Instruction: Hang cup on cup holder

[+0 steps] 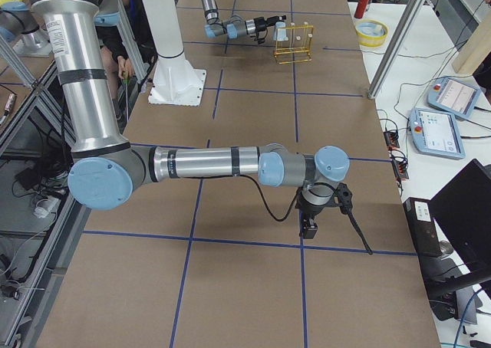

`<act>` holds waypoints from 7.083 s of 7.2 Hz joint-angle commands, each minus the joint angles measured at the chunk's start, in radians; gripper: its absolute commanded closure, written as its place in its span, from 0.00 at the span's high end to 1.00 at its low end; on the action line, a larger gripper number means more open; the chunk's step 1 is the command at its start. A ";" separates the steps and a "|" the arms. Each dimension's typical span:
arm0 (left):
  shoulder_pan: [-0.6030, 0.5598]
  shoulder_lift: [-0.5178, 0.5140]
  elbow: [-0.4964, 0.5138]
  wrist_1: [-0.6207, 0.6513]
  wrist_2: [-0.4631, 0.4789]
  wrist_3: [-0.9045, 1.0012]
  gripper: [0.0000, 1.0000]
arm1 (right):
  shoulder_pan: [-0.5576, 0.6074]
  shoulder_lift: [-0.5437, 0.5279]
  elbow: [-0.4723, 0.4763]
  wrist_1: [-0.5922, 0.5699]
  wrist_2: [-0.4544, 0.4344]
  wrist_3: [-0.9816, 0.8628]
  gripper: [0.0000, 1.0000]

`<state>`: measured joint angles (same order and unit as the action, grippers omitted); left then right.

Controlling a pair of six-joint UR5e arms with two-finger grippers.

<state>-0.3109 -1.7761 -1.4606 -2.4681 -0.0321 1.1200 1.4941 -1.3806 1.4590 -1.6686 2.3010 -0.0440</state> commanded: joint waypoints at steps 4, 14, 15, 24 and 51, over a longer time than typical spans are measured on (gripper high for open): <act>-0.039 0.105 -0.133 -0.009 -0.003 -0.061 1.00 | 0.000 0.000 0.000 0.000 0.000 0.000 1.00; -0.037 0.372 -0.389 -0.139 -0.401 -1.277 1.00 | 0.000 0.000 0.000 0.000 0.000 0.001 1.00; -0.037 0.382 -0.391 -0.165 -0.438 -1.418 1.00 | 0.000 0.000 0.000 0.000 0.000 0.000 1.00; -0.251 0.380 -0.463 -0.370 -1.212 -1.902 1.00 | 0.000 0.000 0.000 0.000 0.000 0.000 1.00; -1.277 0.139 -0.139 0.997 -2.361 -0.965 1.00 | 0.000 0.000 0.000 0.000 0.000 0.000 1.00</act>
<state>-1.5865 -1.6404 -1.6041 -1.4422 -2.3981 0.1529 1.4936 -1.3806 1.4588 -1.6690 2.3010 -0.0445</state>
